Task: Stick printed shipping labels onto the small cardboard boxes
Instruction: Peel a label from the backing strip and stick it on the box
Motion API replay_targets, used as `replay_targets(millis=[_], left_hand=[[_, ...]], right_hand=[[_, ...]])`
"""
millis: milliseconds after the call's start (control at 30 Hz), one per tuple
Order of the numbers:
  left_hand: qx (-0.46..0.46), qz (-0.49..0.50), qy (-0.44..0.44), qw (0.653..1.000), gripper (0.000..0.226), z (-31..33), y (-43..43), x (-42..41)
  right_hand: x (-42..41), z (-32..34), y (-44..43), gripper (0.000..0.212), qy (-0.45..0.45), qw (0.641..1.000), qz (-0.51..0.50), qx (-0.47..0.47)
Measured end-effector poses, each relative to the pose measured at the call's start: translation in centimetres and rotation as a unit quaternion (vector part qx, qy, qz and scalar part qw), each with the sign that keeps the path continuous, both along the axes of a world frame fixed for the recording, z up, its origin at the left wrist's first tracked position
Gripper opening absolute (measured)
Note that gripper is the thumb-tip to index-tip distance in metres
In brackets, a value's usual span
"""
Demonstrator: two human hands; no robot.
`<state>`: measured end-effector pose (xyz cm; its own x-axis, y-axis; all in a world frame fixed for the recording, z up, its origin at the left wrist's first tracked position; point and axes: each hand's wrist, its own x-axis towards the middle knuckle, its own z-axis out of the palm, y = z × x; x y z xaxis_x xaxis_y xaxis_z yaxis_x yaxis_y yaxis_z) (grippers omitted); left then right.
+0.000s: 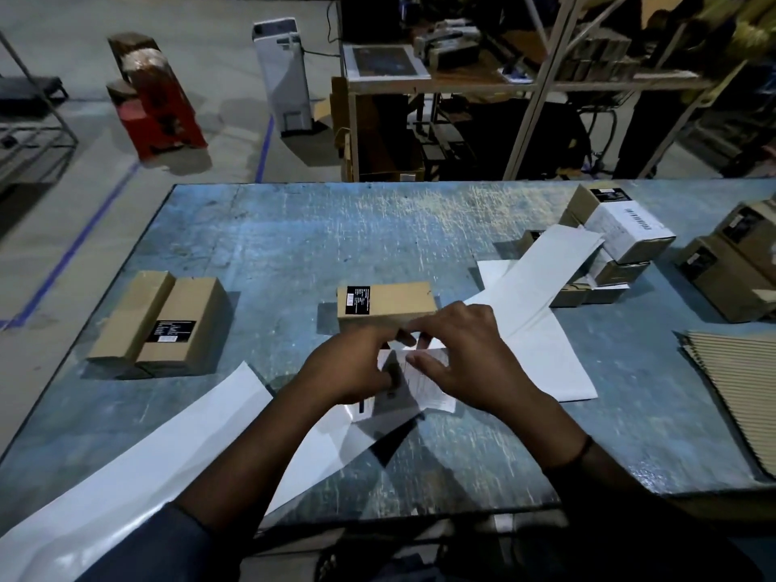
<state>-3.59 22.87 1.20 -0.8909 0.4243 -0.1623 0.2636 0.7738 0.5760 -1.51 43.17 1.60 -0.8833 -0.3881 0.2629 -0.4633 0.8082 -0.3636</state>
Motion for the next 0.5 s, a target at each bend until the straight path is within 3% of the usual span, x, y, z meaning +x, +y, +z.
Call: replay_targets(millis=[67, 133, 267, 333, 400, 500], left_hand=[[0.076, 0.061, -0.004, 0.995, 0.056, 0.3, -0.2, -0.2], [0.198, 0.148, -0.036, 0.968, 0.057, 0.1, -0.8, -0.4], [0.371, 0.255, -0.129, 0.884, 0.049, -1.3, -1.1, -0.3], [0.413, 0.269, -0.18, 0.851, 0.044, -2.0, -0.8, 0.2], [0.424, 0.271, -0.194, 0.842, 0.042, -2.4, -0.4, 0.6], [0.398, 0.267, -0.172, 0.861, 0.047, -2.9, -0.1, 0.4]], right_hand=[[-0.4, -0.1, 0.0, 0.02, -0.013, 0.999, -0.017, -0.029], [-0.4, -0.2, 0.4, 0.009, -0.036, 0.992, -0.065, -0.101], [-0.2, -1.0, 1.4, 0.008, -0.151, 0.911, -0.193, -0.331], [0.0, -1.6, 1.6, 0.006, -0.207, 0.852, -0.225, -0.425], [0.3, -2.2, 1.6, 0.009, -0.244, 0.816, -0.241, -0.466], [0.2, -3.2, 1.9, 0.009, -0.265, 0.816, -0.257, -0.444]])
